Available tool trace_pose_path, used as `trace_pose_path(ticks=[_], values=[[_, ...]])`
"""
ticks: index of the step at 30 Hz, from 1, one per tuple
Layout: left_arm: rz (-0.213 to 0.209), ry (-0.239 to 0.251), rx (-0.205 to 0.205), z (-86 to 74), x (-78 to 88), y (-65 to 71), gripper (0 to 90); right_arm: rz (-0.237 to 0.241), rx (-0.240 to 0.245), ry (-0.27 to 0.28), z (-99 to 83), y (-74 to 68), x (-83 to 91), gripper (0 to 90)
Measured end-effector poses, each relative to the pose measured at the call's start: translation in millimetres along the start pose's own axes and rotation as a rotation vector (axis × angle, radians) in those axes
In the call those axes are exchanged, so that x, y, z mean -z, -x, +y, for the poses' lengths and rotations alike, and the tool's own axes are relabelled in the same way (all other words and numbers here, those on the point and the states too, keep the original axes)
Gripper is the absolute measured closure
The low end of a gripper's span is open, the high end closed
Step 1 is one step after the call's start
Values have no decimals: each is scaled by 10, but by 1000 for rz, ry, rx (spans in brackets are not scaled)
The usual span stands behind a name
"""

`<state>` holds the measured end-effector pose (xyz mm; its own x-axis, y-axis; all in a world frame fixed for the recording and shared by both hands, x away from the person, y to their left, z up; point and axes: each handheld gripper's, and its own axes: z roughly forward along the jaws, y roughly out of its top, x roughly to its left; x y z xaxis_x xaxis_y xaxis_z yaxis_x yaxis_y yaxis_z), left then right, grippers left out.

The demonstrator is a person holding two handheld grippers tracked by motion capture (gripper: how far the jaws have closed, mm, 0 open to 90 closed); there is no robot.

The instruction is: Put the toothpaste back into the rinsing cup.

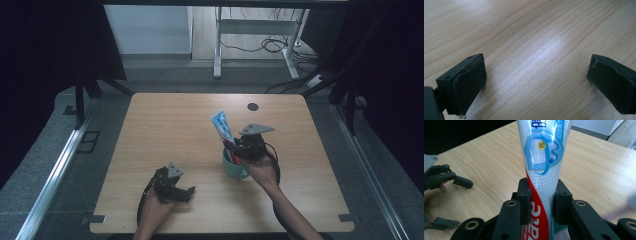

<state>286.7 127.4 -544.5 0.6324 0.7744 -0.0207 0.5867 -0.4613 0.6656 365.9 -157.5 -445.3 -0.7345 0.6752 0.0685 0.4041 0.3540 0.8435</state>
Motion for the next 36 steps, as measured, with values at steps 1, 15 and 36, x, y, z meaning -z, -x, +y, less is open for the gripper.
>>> trace_pose_path(ticks=[1,15,36], values=[[0,0,-2,0,0,-1,22,-1,0,-1,-12,-3,-7,710],[1,2,-2,-1,-1,-1,22,10,-15,1,-94,33,8,690],[0,2,-2,0,-1,-1,22,21,-15,-56,-216,64,4,668]])
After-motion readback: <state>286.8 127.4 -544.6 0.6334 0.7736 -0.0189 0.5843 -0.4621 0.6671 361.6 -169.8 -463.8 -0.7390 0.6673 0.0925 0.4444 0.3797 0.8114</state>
